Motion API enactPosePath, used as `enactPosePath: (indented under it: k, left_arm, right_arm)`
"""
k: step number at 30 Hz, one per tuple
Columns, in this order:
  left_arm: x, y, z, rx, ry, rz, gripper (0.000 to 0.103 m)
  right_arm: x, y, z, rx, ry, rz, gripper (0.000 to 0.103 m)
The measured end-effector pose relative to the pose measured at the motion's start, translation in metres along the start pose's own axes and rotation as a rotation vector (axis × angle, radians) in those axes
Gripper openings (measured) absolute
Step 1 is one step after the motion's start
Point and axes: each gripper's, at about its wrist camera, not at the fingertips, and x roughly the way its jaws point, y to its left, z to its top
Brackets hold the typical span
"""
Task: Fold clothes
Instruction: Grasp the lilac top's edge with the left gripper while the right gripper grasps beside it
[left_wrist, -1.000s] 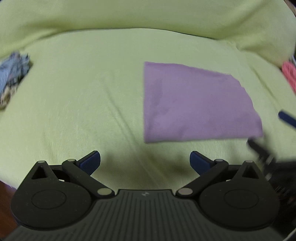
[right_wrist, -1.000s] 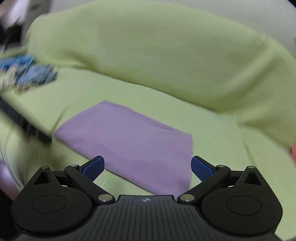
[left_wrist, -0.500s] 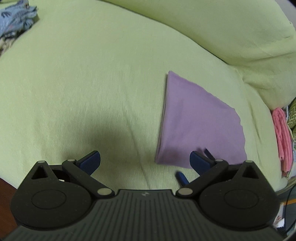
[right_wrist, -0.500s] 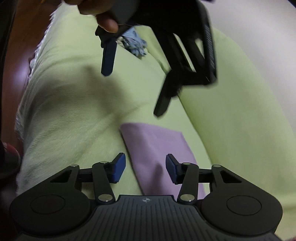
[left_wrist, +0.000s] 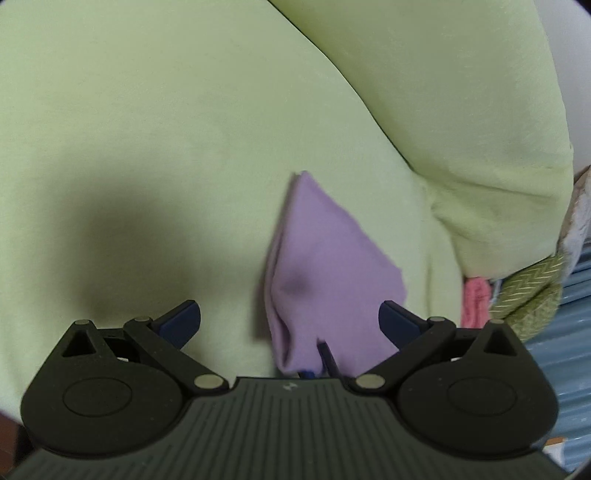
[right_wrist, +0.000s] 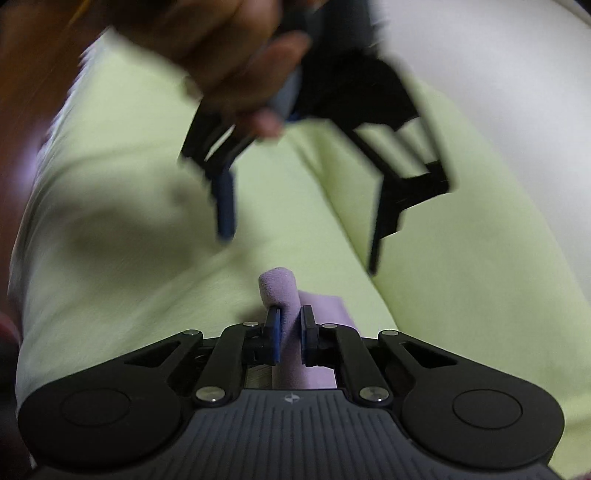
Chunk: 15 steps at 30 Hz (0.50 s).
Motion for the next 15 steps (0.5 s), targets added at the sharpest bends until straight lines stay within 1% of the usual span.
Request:
enactPosePath:
  k: [4,5,6,7,9,10,11,12,13,14,15]
  left_arm:
    - [0.031,-0.003,0.013,-0.028,0.065,-0.073,0.092]
    - [0.041,-0.004,0.015,-0.028,0.074,-0.081,0.084]
    - [0.048,-0.005,0.017,-0.026,0.081,-0.083,0.08]
    - [0.054,-0.005,0.019,-0.024,0.088,-0.082,0.073]
    - [0.062,-0.006,0.022,-0.012,0.083,-0.097,0.065]
    - [0.065,-0.007,0.023,-0.001,0.076,-0.106,0.055]
    - [0.068,-0.009,0.025,0.016,0.071,-0.102,0.043]
    - [0.072,-0.011,0.025,0.034,0.065,-0.091,0.037]
    - [0.077,-0.013,0.025,0.058,0.061,-0.075,0.028]
    - [0.08,-0.016,0.025,0.089,0.058,-0.052,0.022]
    - [0.083,-0.019,0.024,0.122,0.054,-0.03,0.019]
  right_arm:
    - [-0.004,-0.025,-0.001,0.132,-0.037,-0.023,0.007]
    - [-0.005,-0.03,-0.001,0.159,-0.044,-0.027,0.007]
    - [-0.006,-0.035,-0.001,0.183,-0.052,-0.035,0.007]
    - [-0.008,-0.039,-0.002,0.2,-0.06,-0.045,0.007]
    - [-0.009,-0.047,-0.004,0.237,-0.069,-0.053,0.006]
    - [-0.01,-0.052,-0.005,0.259,-0.071,-0.048,0.006]
    - [-0.01,-0.055,-0.007,0.277,-0.069,-0.039,0.007]
    - [-0.009,-0.057,-0.009,0.29,-0.06,-0.018,0.007]
    - [-0.009,-0.059,-0.011,0.3,-0.049,0.008,0.009]
    - [-0.008,-0.061,-0.014,0.319,-0.037,0.041,0.013]
    - [-0.009,-0.065,-0.019,0.357,-0.024,0.084,0.027]
